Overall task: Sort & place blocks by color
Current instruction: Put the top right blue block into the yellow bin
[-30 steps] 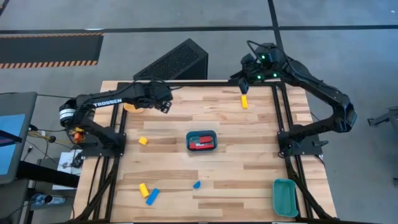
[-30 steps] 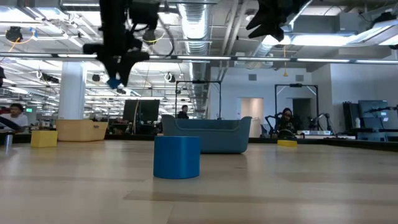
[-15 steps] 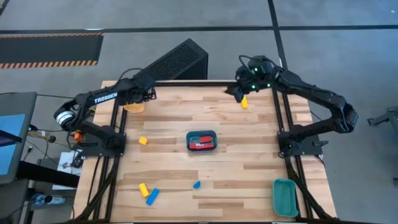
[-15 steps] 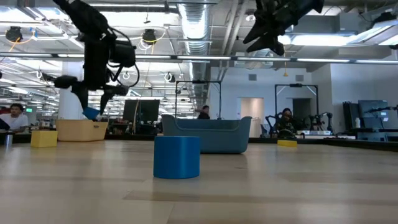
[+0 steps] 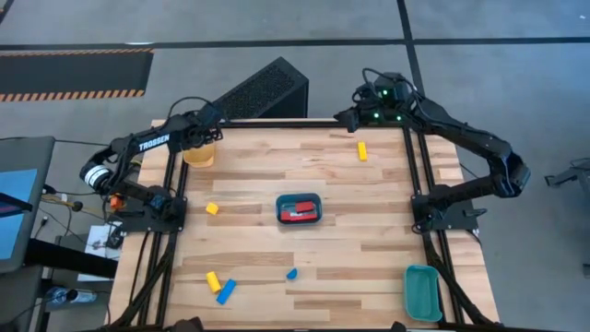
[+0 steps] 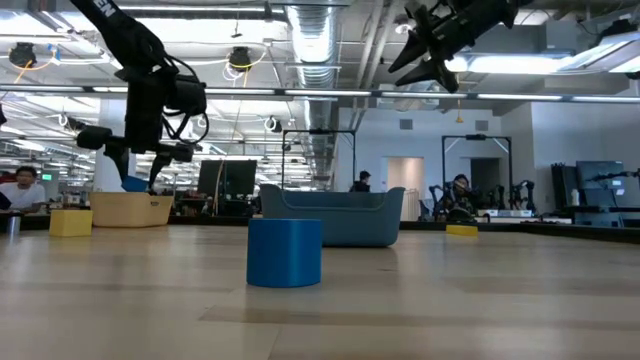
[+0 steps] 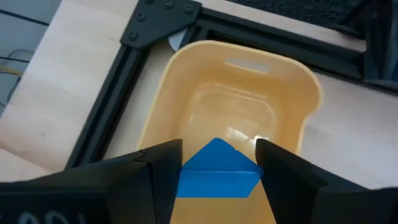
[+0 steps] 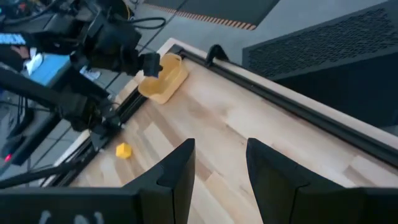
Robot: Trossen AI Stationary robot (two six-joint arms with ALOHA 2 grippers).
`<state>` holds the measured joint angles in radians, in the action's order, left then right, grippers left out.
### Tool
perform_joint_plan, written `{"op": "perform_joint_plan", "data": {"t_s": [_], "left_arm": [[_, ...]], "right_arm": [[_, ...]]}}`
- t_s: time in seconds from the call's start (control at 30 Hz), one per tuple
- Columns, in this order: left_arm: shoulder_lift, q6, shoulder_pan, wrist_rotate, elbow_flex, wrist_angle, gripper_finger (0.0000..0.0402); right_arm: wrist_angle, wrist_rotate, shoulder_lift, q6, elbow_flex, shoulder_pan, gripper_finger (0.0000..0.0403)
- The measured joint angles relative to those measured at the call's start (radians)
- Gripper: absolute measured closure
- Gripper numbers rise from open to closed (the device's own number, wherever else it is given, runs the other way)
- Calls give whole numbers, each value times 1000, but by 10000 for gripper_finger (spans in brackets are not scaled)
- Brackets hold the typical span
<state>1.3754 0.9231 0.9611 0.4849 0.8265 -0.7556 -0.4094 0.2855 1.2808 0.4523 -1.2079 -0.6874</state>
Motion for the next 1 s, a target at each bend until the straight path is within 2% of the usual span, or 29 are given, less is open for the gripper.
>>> {"op": "perform_joint_plan", "data": {"t_s": [0.23, 0.37, 0.53, 0.67, 0.83, 1.0], "left_arm": [[0, 49, 1, 21, 0, 25, 220], [0, 8, -5, 25, -13, 25, 220], [0, -85, -43, 86, -61, 37, 220], [0, -121, -59, 135, -86, 63, 220], [-7, -156, -59, 121, -86, 48, 219], [-19, -185, -59, 100, -86, 33, 183]], "right_arm": [[23, -33, 0, 69, 0, -42, 240], [88, -51, 0, 114, 0, -49, 240], [120, -53, 0, 157, 0, -39, 240], [56, -85, 0, 137, 0, 3, 240], [-54, -112, 0, 115, 0, 59, 240], [-171, -118, -14, 88, 0, 143, 240]]}}
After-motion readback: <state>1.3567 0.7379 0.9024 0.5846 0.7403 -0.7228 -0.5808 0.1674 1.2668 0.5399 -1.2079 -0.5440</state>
